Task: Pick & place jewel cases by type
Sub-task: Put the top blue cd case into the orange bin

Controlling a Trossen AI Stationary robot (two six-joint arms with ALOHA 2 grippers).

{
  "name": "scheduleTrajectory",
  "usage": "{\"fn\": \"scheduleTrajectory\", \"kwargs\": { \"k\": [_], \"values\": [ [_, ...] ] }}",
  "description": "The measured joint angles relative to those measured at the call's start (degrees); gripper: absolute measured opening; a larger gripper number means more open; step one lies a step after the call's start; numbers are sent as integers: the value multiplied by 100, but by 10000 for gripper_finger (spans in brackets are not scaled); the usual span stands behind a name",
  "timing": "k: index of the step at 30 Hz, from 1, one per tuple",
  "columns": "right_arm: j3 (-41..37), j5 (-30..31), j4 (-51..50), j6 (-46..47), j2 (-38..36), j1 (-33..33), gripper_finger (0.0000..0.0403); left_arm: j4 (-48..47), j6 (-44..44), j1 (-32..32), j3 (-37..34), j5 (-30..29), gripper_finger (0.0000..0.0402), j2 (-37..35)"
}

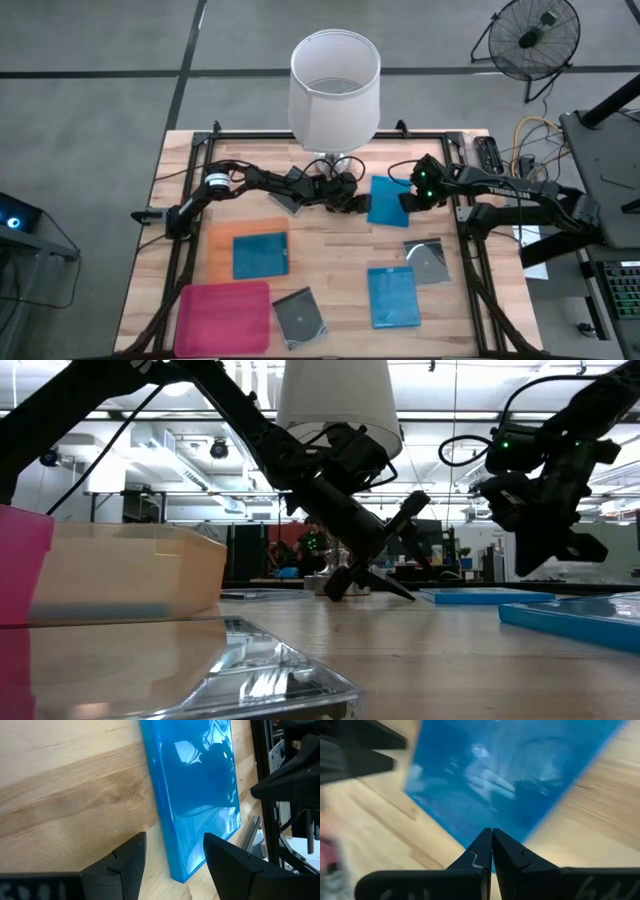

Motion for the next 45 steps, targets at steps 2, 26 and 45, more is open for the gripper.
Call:
{"fn": "scheduleTrajectory", "kwargs": {
  "k": [2, 26, 45],
  "values": [
    [156, 299, -448, -171, 0, -2, 8, -1, 0, 0, 0, 0, 181, 0],
    [610, 980, -189, -1040, 1858, 4, 8, 40, -96, -5, -4, -198, 181, 1],
    [932, 1115, 64, -1162, 2310, 472, 8, 97, -312, -2, -13, -356, 181, 2]
  ]
}}
